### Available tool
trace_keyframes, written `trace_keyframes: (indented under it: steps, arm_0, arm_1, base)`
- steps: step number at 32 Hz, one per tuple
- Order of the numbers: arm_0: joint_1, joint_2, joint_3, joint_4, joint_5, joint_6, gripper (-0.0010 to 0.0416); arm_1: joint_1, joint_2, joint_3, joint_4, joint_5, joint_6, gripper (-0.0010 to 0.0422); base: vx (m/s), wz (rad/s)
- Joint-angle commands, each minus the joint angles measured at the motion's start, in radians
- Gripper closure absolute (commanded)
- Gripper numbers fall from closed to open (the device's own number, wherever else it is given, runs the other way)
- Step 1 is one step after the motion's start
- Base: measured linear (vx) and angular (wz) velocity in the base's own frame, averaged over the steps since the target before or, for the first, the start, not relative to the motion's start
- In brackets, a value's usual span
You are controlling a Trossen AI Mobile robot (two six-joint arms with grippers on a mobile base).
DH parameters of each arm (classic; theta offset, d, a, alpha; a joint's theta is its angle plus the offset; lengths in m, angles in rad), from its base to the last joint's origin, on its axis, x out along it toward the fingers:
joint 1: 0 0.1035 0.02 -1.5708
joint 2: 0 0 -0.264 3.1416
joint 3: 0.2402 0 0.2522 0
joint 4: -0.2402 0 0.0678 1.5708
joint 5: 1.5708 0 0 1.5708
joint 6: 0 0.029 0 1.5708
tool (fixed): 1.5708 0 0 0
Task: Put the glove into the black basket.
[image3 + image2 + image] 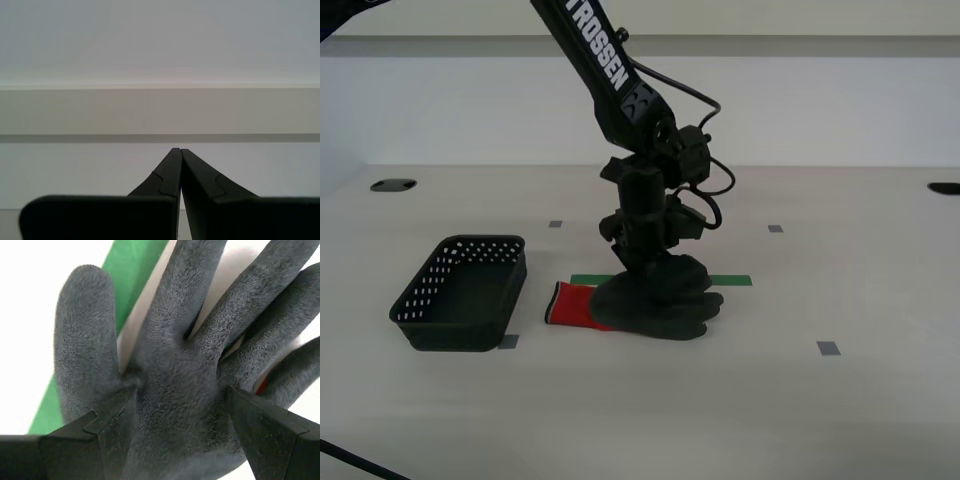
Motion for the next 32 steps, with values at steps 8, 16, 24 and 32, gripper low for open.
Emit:
trace_keyframes:
  steps: [8, 16, 24, 32]
  arm_0:
    - [-0.001, 0.000, 0.001, -0.001, 0.000, 0.000, 0.0405]
    - [0.000, 0.000, 0.001, -0.001, 0.000, 0.000, 0.0405]
    - [0.000, 0.000, 0.001, -0.001, 0.000, 0.000, 0.0405]
    - [-0.001, 0.000, 0.001, 0.000, 0.000, 0.000, 0.0405]
  arm_1:
    - [0.000, 0.008, -0.008, 0.016, 0.007, -0.009, 0.0212]
    - [0.001, 0.008, -0.008, 0.020, 0.008, -0.008, 0.0407]
    - [0.006, -0.006, 0.000, -0.047, 0.007, -0.027, 0.0414]
    - [0.022, -0.112, -0.005, -0.159, -0.005, -0.023, 0.0414]
  base:
    - [0.000, 0.000]
    - [0.000, 0.000]
    - [0.000, 0.000]
    - [0.000, 0.000]
